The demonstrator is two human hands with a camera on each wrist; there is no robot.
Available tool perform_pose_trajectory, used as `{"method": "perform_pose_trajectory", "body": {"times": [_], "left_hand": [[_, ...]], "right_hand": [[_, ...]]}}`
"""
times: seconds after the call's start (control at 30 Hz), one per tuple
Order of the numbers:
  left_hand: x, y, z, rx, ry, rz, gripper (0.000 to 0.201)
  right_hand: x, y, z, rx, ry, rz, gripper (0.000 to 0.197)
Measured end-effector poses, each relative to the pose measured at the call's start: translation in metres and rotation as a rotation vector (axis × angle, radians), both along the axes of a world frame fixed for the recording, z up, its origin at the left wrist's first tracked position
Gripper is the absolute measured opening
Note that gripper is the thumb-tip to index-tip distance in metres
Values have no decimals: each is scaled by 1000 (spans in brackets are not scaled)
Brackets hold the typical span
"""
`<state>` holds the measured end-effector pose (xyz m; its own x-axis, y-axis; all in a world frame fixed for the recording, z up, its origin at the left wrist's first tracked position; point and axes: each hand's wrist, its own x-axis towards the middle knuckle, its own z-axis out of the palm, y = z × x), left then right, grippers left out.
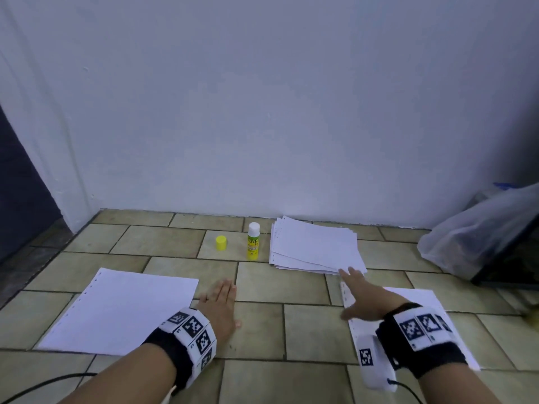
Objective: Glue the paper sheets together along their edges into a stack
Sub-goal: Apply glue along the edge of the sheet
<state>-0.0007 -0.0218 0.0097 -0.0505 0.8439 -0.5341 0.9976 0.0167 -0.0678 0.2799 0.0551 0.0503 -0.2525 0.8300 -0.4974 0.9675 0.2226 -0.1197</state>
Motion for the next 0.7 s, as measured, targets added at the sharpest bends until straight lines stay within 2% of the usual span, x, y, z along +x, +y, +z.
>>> {"method": "perform_pose_trajectory", "body": {"times": [0.3,0.43,0.5,0.57,0.6,0.63,0.7], "left_hand": [[-6,-3,-1,73,-20,-66,72],[-24,-5,9,79,-52,-89,80],[-39,-6,15,149,-16,12,90],[-55,-5,20,236,66,236,108],[-63,-6,23,221,87,314,114],[-72,-7,28,172,85,339,110],[-85,-13,36,51,120,256,83]], "right_hand": [[5,-31,-9,-58,-60,16,84],[6,-32,-11,-45,-57,31,83],[8,-33,-13,-35,-52,29,82],[8,-33,-15,-27,-40,20,82],[8,-33,-15,-24,-35,15,82],[8,-33,-16,-22,-32,8,82],[8,-33,-16,-14,-18,-4,81]]}}
